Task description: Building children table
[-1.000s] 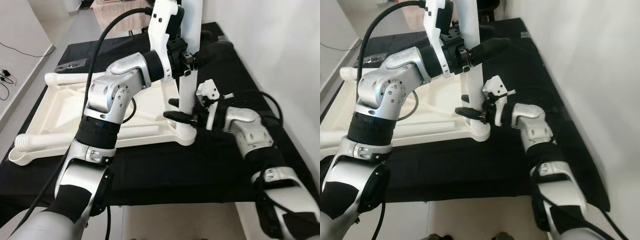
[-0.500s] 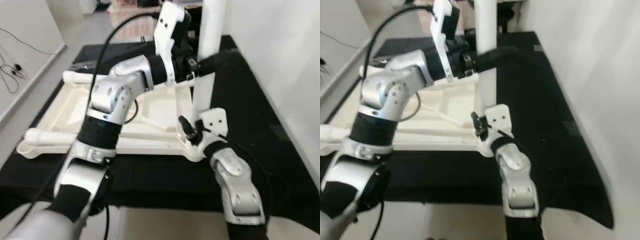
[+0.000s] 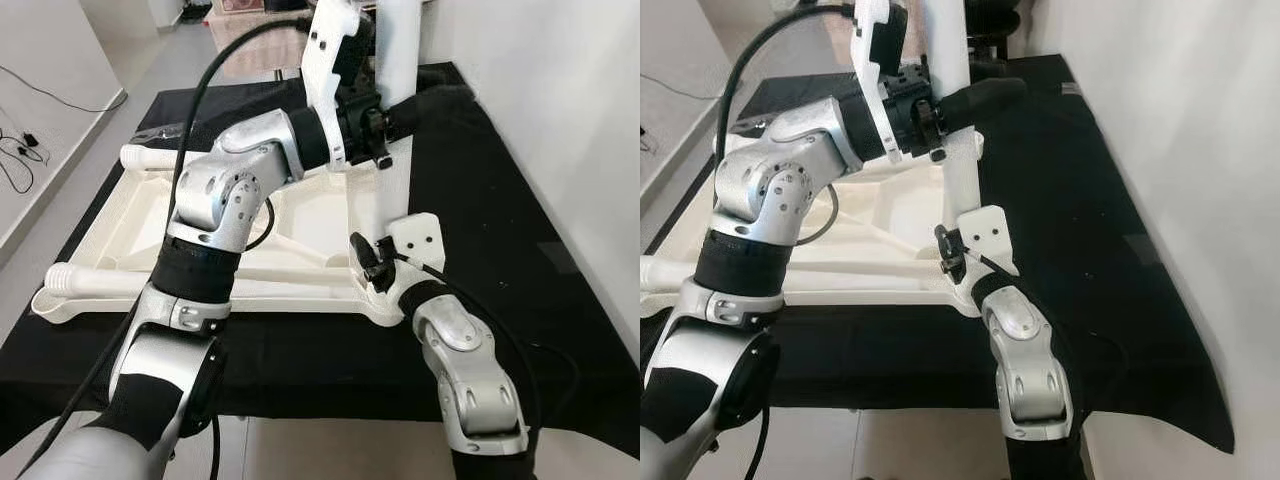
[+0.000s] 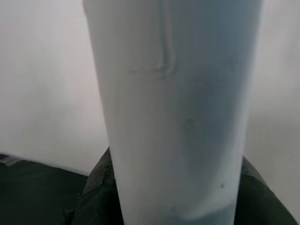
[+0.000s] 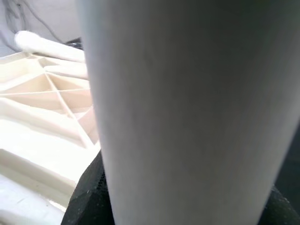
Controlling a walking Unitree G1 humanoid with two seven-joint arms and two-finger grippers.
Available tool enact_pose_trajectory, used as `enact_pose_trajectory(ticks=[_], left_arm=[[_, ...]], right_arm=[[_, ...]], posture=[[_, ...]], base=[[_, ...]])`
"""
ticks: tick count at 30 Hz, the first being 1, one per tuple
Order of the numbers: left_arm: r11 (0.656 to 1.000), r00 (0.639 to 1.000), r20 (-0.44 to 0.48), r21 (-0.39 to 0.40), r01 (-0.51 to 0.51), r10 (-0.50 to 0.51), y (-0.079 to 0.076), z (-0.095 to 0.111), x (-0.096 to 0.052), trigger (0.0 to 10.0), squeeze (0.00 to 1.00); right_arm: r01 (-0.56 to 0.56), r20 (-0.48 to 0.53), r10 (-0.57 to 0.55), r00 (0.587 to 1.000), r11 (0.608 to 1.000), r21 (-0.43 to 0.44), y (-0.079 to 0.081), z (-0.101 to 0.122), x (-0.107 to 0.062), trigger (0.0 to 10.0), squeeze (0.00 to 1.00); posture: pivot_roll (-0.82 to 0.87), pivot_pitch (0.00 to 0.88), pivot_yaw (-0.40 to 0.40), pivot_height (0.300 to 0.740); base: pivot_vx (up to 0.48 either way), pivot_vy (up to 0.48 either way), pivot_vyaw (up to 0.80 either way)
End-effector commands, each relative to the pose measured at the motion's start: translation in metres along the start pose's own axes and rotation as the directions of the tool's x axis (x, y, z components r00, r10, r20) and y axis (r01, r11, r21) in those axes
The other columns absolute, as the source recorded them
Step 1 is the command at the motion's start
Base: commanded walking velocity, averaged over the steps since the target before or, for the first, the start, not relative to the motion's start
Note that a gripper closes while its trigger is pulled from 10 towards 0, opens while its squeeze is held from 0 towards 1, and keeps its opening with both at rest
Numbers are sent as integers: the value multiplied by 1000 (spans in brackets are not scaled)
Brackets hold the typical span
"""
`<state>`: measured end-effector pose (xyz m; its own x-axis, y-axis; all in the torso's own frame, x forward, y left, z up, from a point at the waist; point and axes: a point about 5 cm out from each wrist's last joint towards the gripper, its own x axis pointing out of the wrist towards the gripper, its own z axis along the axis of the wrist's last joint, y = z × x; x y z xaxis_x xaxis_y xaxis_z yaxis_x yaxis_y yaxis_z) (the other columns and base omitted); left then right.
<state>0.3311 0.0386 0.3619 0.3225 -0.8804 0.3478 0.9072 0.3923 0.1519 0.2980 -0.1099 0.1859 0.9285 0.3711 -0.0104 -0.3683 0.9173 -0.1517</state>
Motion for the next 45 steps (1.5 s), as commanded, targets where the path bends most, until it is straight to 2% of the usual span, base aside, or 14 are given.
enact_pose_trajectory(ticks=[1, 9, 10, 11, 18, 21, 26, 27, 33, 39, 40, 43, 44, 45], left_arm=[[1000, 999, -42, -9, -30, 29, 3, -11, -5, 0, 0], [1000, 999, -48, -23, -5, 4, -1, -14, -4, 0, 0], [1000, 999, -48, -29, 3, -4, -2, -14, -3, 0, 0], [999, 999, -50, -33, 12, -14, -3, -15, -2, 0, 0], [997, 995, -69, -40, 73, -76, -13, -18, 0, 0, 0], [990, 986, -89, -29, 139, -141, -23, -18, 4, 0, 0], [977, 972, -99, -31, 210, -212, -32, -15, 11, 0, 0], [972, 966, -103, -28, 234, -235, -35, -13, 14, 0, 0], [960, 954, -108, -20, 279, -279, -43, -6, 24, 0, 0], [960, 955, -100, -25, 278, -279, -40, -7, 26, 0, 0], [971, 966, -96, -33, 238, -240, -33, -10, 25, 10000, 333], [977, 973, -94, -39, 208, -211, -28, -13, 24, 10000, 333], [989, 986, -87, -50, 136, -140, -17, -17, 20, 10000, 1000], [989, 986, -87, -50, 136, -140, -17, -17, 20, 10000, 1000]], right_arm=[[-79, -13, 80, 997, 996, 49, -4, -8, 6, 10000, 1000], [-354, 100, 349, 932, 934, 38, -31, 26, 21, 10000, 945], [-414, 105, 413, 905, 910, -8, -34, 33, 24, 10000, 216], [-465, 105, 466, 879, 885, -35, -36, 38, 27, 10000, 0], [-650, 82, 658, 749, 753, -101, -35, 52, 40, 10000, 0], [-765, 49, 770, 636, 637, -97, -29, 54, 46, 10000, 0], [-785, 42, 788, 614, 615, -72, -27, 55, 55, 10000, 0], [-795, 42, 797, 602, 604, -60, -25, 54, 57, 0, 0], [-813, 47, 813, 580, 581, -35, -26, 47, 61, 0, 0], [-762, 20, 761, 648, 648, 0, -29, 28, 60, 0, 0], [-726, 16, 726, 688, 687, 19, -29, 25, 61, 0, 0], [-700, 12, 700, 714, 713, 32, -30, 23, 61, 0, 0], [-648, -12, 649, 761, 760, 44, -25, 16, 56, 0, 0], [-648, -12, 649, 761, 760, 44, -25, 16, 56, 0, 0]], posture=[[-45, 139, 64, 740], [-31, 144, 56, 740], [-29, 144, 55, 740], [-25, 146, 55, 740], [-20, 150, 60, 740], [-20, 158, 66, 740], [-21, 168, 77, 740], [-23, 171, 81, 740], [-32, 179, 88, 740], [-42, 179, 88, 740], [-45, 177, 85, 740], [-45, 177, 85, 740], [-55, 177, 80, 740], [-55, 177, 80, 740]], base=[[0, 0, 0], [0, 0, 0], [0, 0, 0], [0, 0, 0], [0, 0, 0], [0, 0, 0], [0, 0, 0], [0, 0, 0], [0, 0, 0], [0, 0, 0], [0, 0, 0], [0, 0, 0], [0, 0, 0], [0, 0, 0]])
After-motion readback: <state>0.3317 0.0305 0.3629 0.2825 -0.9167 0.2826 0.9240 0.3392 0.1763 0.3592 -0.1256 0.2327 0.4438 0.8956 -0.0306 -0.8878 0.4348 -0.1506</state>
